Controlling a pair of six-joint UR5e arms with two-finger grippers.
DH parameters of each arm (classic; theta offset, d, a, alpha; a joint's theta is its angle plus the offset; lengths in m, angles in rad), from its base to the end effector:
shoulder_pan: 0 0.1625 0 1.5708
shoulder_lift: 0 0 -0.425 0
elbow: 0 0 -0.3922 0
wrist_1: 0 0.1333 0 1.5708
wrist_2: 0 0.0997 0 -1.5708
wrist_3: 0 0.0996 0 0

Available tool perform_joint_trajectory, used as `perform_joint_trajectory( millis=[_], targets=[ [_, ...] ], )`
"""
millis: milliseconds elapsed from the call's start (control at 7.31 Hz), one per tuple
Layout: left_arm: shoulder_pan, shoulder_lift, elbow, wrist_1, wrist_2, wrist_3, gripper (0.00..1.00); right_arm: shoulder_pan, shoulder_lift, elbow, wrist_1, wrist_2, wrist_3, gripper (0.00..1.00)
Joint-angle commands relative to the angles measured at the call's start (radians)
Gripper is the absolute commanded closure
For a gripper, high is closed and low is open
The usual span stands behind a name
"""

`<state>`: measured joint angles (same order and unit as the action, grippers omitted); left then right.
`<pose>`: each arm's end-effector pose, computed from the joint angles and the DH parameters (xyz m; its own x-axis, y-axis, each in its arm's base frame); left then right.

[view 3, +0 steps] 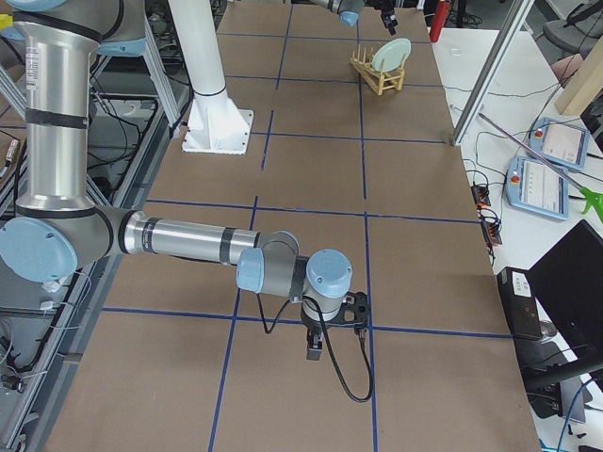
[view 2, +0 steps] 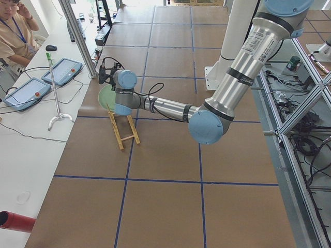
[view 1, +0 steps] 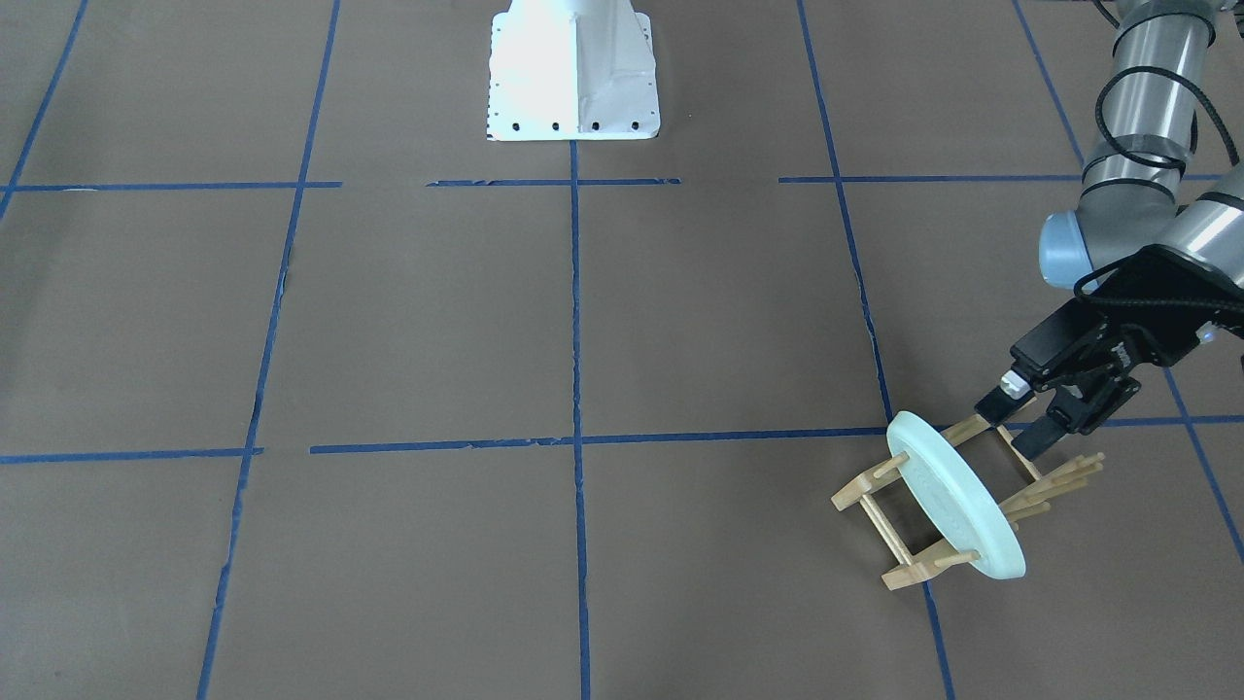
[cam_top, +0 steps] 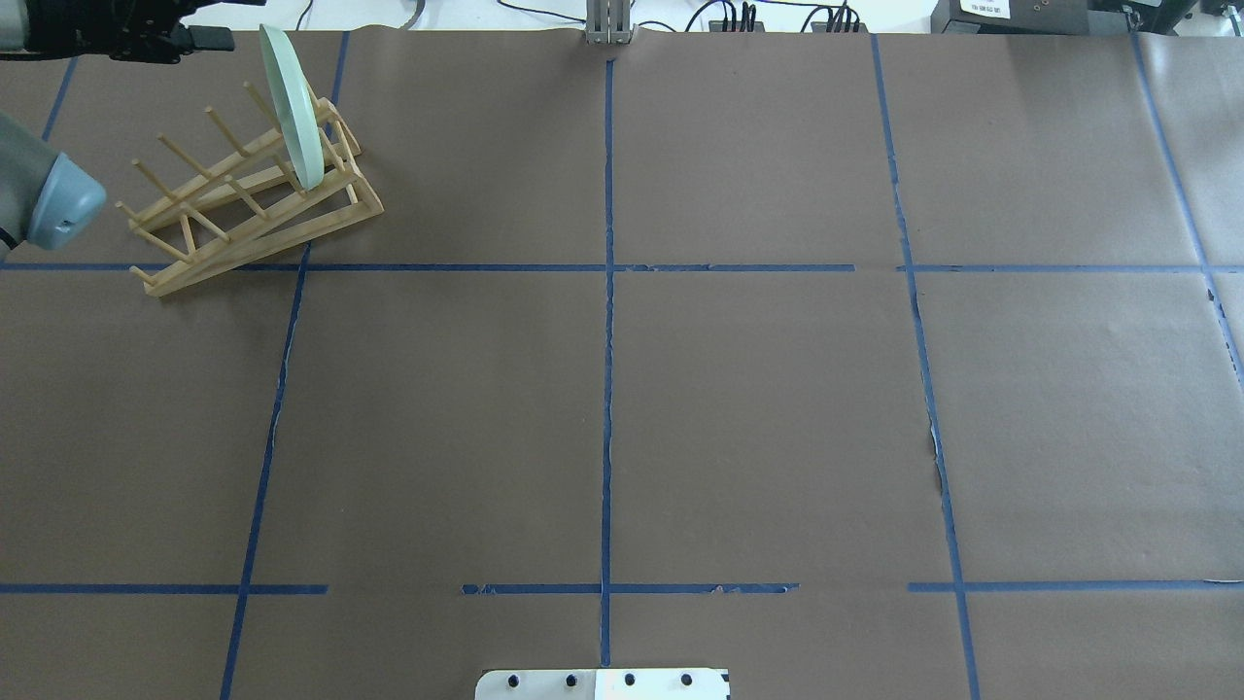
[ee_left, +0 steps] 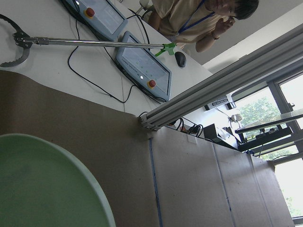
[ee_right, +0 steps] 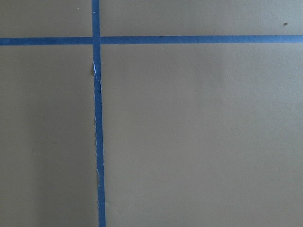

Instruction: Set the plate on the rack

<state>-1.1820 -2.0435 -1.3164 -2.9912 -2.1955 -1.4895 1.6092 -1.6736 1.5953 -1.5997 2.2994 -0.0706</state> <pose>0.1770 -0.6301 0.3510 0.0174 0.1314 -0.9912 0.5297 0.8395 0.1206 0.0838 -0.4357 0.7005 0.7437 0.0295 0.6679 0.0143 0.9981 -0.0600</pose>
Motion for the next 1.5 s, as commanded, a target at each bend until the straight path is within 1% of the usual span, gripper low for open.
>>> perform_joint_trajectory(
  millis=[0, 274, 410, 547, 684, 821, 957, 1094, 1231, 1368],
  targets=[
    [-0.045, 0.076, -0.104, 0.238, -0.01, 0.262, 0.0, 0.0, 0.0, 0.0, 0.001, 0.0, 0.002, 0.0],
    [-0.089, 0.097, -0.203, 0.628, -0.003, 0.606, 0.0, 0.0, 0.0, 0.0, 0.001, 0.0, 0.0, 0.0],
    [-0.132, 0.101, -0.219, 0.782, -0.003, 0.779, 0.0, 0.0, 0.0, 0.0, 0.001, 0.0, 0.0, 0.0],
    [-0.154, 0.165, -0.269, 0.92, -0.006, 0.978, 0.0, 0.0, 0.0, 0.0, 0.0, 0.0, 0.0, 0.0],
    [-0.206, 0.255, -0.294, 0.98, -0.013, 1.147, 0.0, 0.0, 0.0, 0.0, 0.001, 0.0, 0.0, 0.0],
    [-0.243, 0.294, -0.285, 1.064, -0.065, 1.249, 0.0, 0.0, 0.0, 0.0, 0.001, 0.0, 0.0, 0.0],
    [-0.314, 0.302, -0.276, 1.18, -0.108, 1.401, 0.0, 0.0, 0.0, 0.0, 0.001, 0.0, 0.0, 0.0],
    [-0.393, 0.336, -0.283, 1.303, -0.147, 1.531, 0.0, 0.0, 0.0, 0.0, 0.001, 0.0, 0.0, 0.0],
    [-0.439, 0.42, -0.296, 1.349, -0.15, 1.61, 0.0, 0.0, 0.0, 0.0, 0.0, 0.0, 0.0, 0.0],
    [-0.442, 0.484, -0.308, 1.341, -0.152, 1.621, 0.0, 0.0, 0.0, 0.0, 0.001, 0.0, 0.0, 0.0]
  ],
)
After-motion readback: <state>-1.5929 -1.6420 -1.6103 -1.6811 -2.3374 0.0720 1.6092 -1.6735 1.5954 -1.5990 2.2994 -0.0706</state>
